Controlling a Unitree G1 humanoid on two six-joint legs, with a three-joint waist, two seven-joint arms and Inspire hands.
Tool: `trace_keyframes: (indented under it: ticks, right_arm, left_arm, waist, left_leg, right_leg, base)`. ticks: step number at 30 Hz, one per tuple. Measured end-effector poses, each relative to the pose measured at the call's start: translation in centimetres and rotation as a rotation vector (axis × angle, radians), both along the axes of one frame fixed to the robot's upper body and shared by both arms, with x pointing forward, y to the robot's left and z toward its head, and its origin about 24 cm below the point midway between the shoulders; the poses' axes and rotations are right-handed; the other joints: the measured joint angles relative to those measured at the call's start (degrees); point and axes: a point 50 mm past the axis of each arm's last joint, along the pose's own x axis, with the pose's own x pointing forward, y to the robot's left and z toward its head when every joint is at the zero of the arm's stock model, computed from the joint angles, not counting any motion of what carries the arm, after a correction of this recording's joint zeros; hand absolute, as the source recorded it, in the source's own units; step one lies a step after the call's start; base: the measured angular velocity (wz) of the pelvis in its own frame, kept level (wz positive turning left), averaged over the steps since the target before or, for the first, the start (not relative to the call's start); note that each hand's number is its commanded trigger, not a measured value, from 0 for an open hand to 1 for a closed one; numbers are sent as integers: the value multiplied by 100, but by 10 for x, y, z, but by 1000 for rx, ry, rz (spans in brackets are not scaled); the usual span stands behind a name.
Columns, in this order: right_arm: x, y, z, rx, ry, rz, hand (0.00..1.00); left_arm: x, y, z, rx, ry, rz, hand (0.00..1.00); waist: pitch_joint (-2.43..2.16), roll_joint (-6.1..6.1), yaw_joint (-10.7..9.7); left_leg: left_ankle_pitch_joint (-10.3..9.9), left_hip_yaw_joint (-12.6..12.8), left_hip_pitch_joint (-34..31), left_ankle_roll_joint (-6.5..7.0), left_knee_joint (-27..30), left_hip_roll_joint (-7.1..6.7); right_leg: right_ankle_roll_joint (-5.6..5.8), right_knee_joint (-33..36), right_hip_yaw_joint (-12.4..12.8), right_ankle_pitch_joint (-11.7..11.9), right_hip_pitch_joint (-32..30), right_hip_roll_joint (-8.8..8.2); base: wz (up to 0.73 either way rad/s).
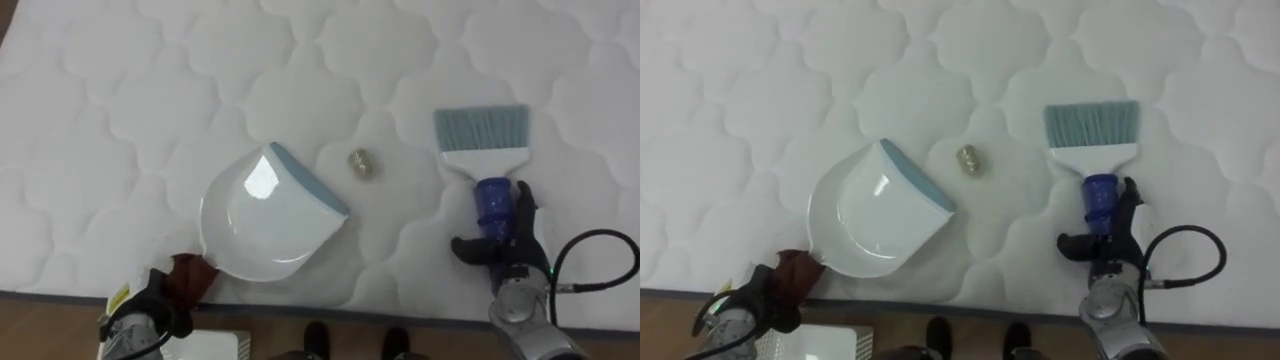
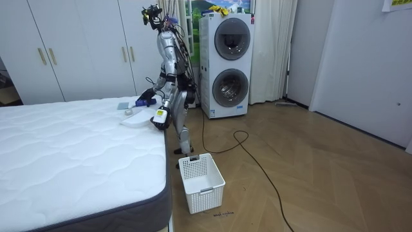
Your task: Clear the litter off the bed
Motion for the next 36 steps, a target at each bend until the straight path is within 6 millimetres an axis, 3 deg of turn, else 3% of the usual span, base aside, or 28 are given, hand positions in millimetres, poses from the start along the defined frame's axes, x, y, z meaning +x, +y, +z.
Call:
trace_keyframes:
  ticks: [12,13,14,15,20,27,36]
  right_arm:
    - [-1,-3,-4,-13,47,1,0]
    - [-2,-4,-5,-16,52,1,46]
    - [-3,-4,-6,-14,58,0,66]
    - [-4,-5,-7,-13,64,-1,100]
    - [-5,-11,-7,-24,78,-29,100]
    - [-1,-37,2,-34,75,-128,100]
    - [-7,-44,-5,58,143,-203,100]
  left_arm:
    - [0,0,0,0,2,1,100]
    - [-1,0,0,1,3,0,100]
    - [-1,0,-1,2,4,-1,100]
    - [-1,0,0,2,4,0,100]
    - [0,0,0,11,7,-5,100]
    - [1,0,0,13,5,-10,100]
    - [5,0,2,14,13,-29,100]
  waist:
    - [2,-16,-31]
    - [0,-20,-33]
    - [-2,-30,-31]
    - [-1,-35,-31]
    - [-3,-40,-58]
    - [9,-63,-61]
    - [37,-116,-54]
  left_leg:
    - [-1,-36,-1,-3,6,3]
    - [-1,-54,1,-3,2,1]
    - [-1,-65,2,-3,-4,-2]
    - [-1,-84,2,-3,-8,-4]
    - [-1,-150,10,-3,-6,-12]
    - [-8,-200,32,-17,-13,-8]
    - [-19,-184,-34,-21,95,-13]
  right_leg:
    - [0,-95,-72,2,76,13]
    - [0,-104,-82,3,88,15]
    - [0,-110,-95,3,93,11]
    - [1,-116,-102,4,95,11]
    - [2,-120,-182,4,135,4]
    - [-5,-121,-194,-5,193,19]
    - [9,-79,-218,-42,167,0]
  base:
    - [2]
    - [7]
    - [7]
    - [4]
    - [6]
    - [3]
    - [2]
